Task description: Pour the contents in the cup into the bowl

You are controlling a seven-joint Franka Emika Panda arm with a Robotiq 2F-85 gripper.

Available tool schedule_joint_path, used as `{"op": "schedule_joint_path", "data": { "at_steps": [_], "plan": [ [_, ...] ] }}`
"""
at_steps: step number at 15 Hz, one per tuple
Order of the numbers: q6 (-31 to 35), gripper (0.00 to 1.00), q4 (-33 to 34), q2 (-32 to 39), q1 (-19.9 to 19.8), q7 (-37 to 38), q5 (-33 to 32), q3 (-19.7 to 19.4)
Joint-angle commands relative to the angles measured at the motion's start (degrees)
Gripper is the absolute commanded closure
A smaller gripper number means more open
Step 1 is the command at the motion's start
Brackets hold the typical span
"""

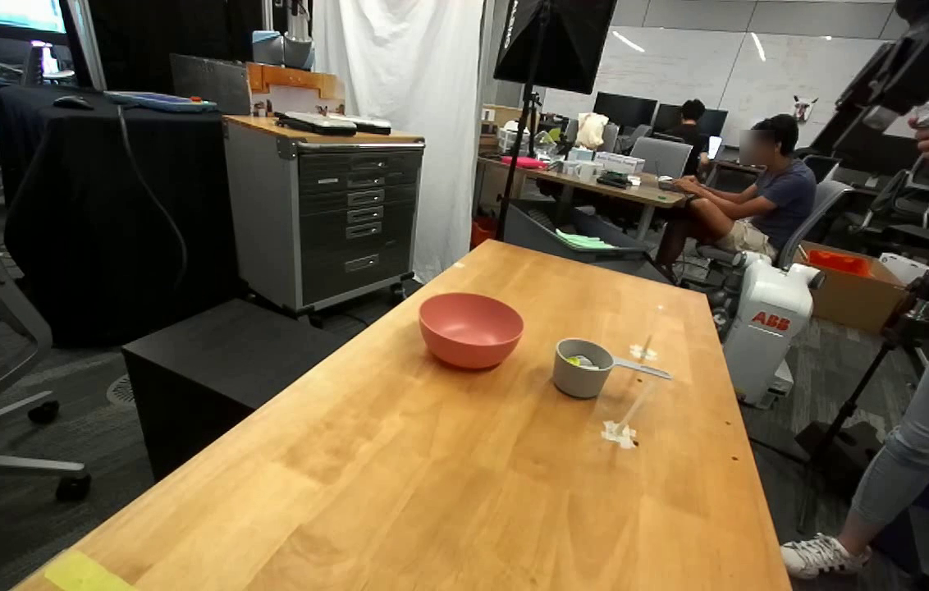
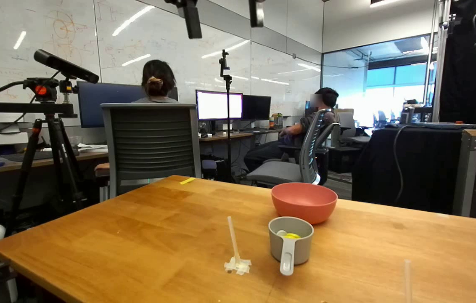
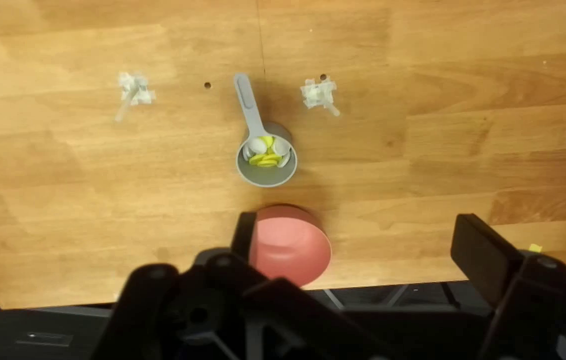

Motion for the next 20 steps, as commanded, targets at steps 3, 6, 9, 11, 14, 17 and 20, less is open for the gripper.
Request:
{"op": "schedule_joint_path", "data": {
  "at_steps": [3,6,9,11,14,17,20],
  "plan": [
    [-8.06,0.00,16.29,15.32,1.71,-18.28,10.47,-3.20],
    [-15.54,0.00,23.39,22.45,-1.31,-23.23,14.42,-1.75],
    [-20.46,0.00,29.15,28.18,-4.67,-24.23,14.55,0.07],
    [-21.63,0.00,32.00,31.12,-6.78,-23.84,13.49,1.27],
    [-21.82,0.00,34.97,34.45,-9.39,-22.53,12.61,3.03],
    [-20.31,0.00,35.13,35.91,-11.04,-21.19,11.63,4.51],
    [-15.78,0.00,31.91,35.25,-11.01,-20.38,7.41,5.64]
  ]
}}
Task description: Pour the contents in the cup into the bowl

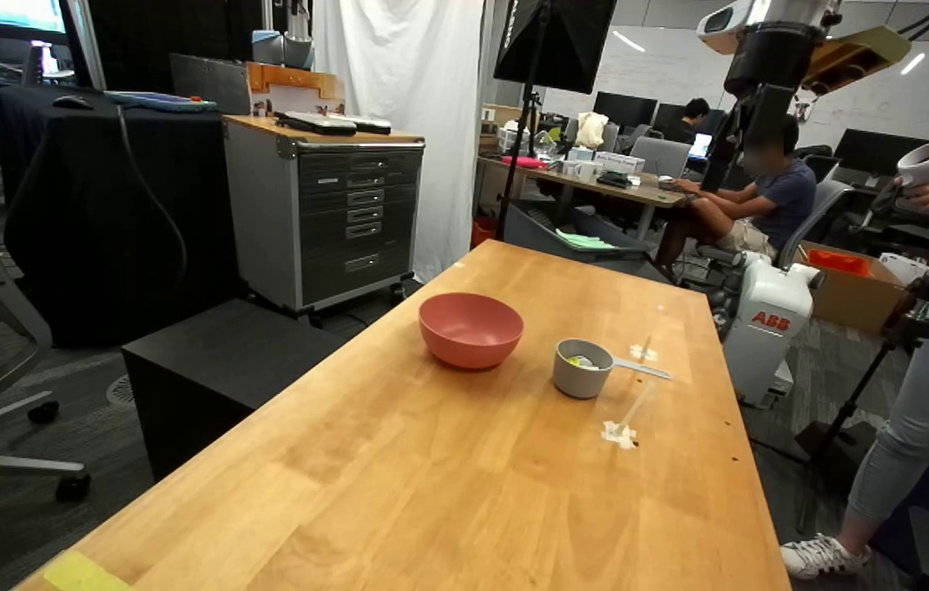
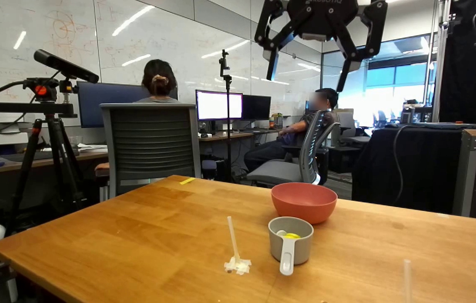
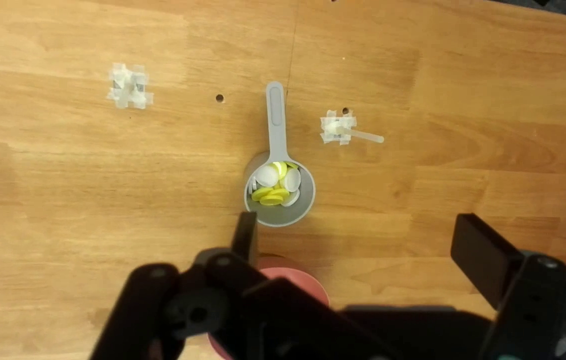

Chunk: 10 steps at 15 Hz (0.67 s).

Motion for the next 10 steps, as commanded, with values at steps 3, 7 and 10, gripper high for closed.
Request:
{"op": "schedule_joint_path", "data": {
  "at_steps": [3,7,10],
  "plan": [
    [8.34,0.00,-4.00,-1.10,-0.75,2.48,-8.07,3.34],
    [16.72,0.00,-9.76,-2.53,-0.46,4.43,-9.88,5.13],
    [21.21,0.00,-15.66,-3.95,-0.17,5.18,-10.67,6.22]
  ]
}}
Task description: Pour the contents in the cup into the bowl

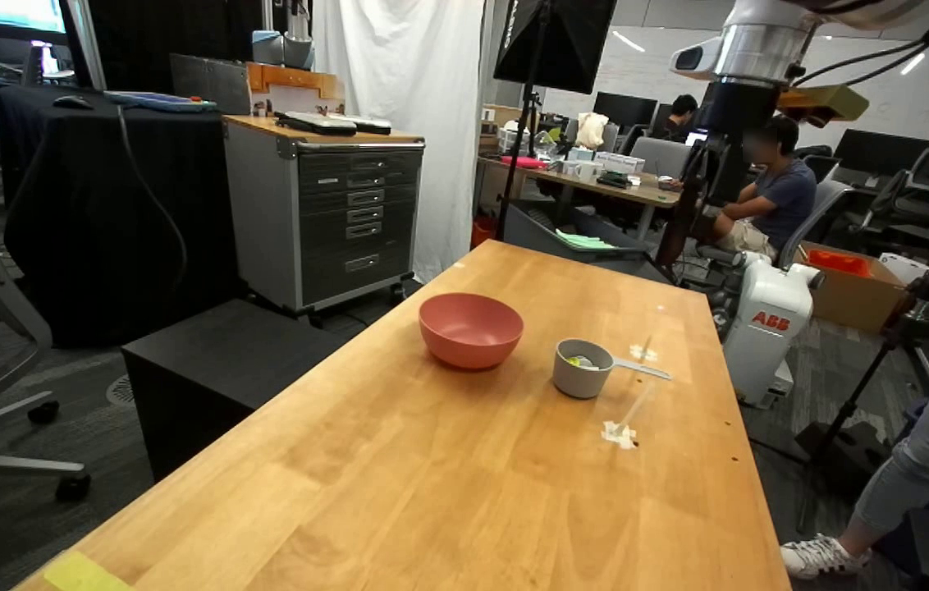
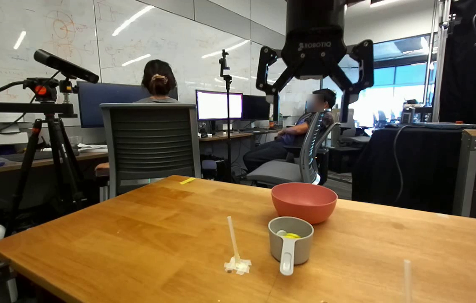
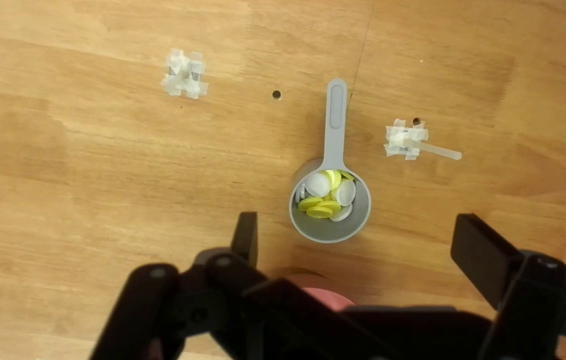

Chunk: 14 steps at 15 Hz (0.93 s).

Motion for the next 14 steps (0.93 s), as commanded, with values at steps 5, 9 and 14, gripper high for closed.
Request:
{"op": "schedule_joint_path", "data": {
  "at_steps": [5,9,14],
  "plan": [
    [10.56,0.00,-15.84,-5.66,-0.17,1.69,-1.30,2.29],
    [14.40,0.00,-19.87,-6.11,-0.48,1.90,-0.96,2.00],
    [18.05,0.00,-20.81,-5.13,-0.80,2.07,-0.82,1.83]
  ]
}}
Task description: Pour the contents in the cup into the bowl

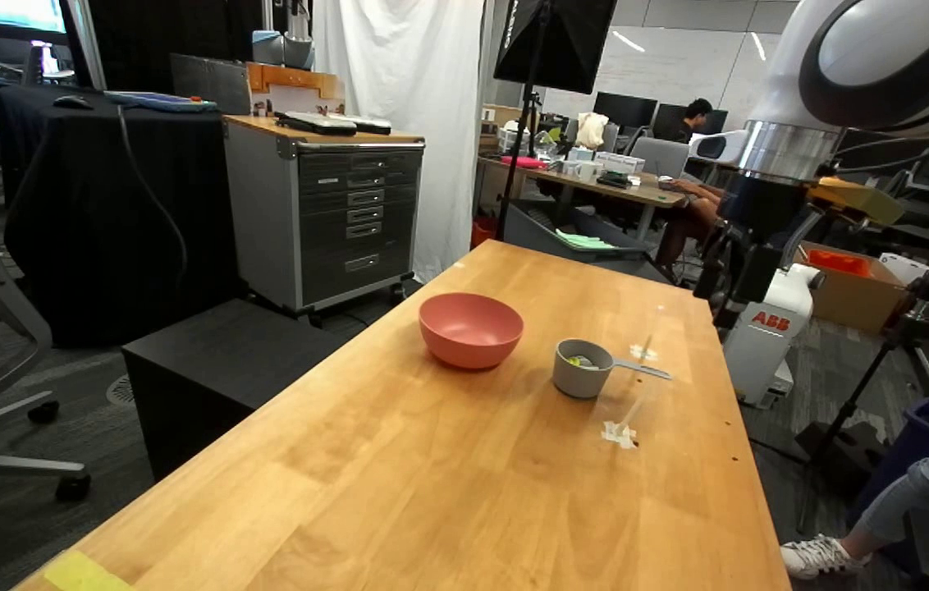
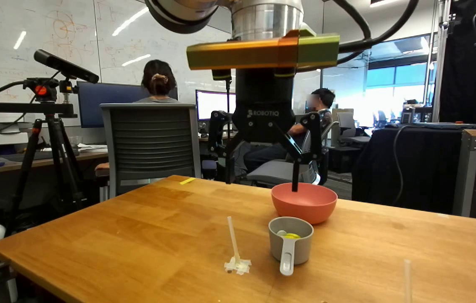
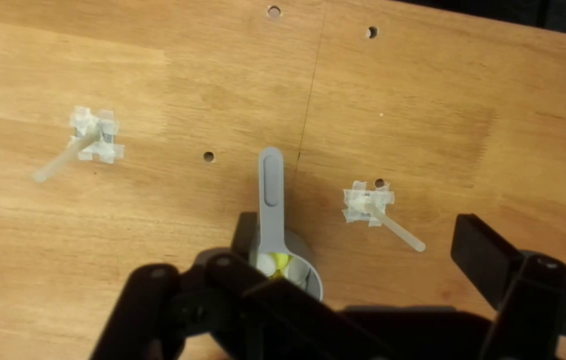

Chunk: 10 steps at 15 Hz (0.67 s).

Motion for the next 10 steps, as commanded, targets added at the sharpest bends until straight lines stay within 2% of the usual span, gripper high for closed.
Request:
{"op": "schedule_joint_path", "data": {
  "at_steps": [1,10],
  "plan": [
    [3.45,0.00,-1.27,-0.89,-0.63,0.40,-0.35,0.35],
    [6.54,0.00,1.54,3.54,-1.64,-1.60,1.31,0.62]
  ]
}}
